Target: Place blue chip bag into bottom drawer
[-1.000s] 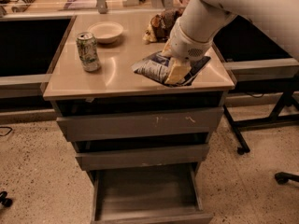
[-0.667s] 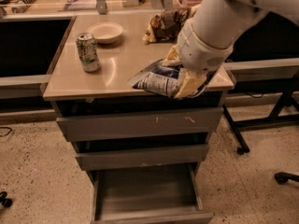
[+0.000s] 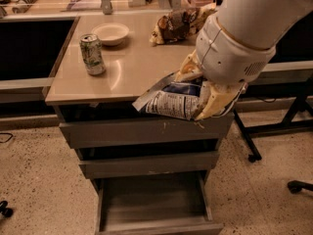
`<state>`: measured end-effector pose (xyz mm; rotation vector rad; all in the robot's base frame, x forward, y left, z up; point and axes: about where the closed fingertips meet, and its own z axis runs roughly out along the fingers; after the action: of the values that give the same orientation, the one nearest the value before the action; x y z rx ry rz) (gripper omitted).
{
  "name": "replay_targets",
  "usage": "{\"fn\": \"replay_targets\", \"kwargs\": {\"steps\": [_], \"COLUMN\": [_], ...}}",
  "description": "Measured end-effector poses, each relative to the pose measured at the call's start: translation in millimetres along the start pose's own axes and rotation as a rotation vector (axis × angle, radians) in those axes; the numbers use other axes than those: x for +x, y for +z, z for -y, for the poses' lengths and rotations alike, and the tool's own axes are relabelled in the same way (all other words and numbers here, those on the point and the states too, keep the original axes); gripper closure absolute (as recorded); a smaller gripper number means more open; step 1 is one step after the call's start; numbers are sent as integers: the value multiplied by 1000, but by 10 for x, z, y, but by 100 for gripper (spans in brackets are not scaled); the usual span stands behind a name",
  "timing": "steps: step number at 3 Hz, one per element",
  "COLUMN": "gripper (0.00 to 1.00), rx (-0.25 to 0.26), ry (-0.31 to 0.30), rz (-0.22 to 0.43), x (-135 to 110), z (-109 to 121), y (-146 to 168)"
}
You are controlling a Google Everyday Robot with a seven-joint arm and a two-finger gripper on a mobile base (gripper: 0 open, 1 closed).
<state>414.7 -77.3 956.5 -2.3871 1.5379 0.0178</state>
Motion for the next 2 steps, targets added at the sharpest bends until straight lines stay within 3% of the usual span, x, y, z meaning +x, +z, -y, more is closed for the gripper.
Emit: {"fn": "replay_targets", "kwargs": {"steps": [1, 2], "gripper": [100, 100], "rx": [-2, 0], "ry": [7, 44], "rz": [30, 156], "x": [53, 140], "z": [-137, -498], "y": [303, 962]}}
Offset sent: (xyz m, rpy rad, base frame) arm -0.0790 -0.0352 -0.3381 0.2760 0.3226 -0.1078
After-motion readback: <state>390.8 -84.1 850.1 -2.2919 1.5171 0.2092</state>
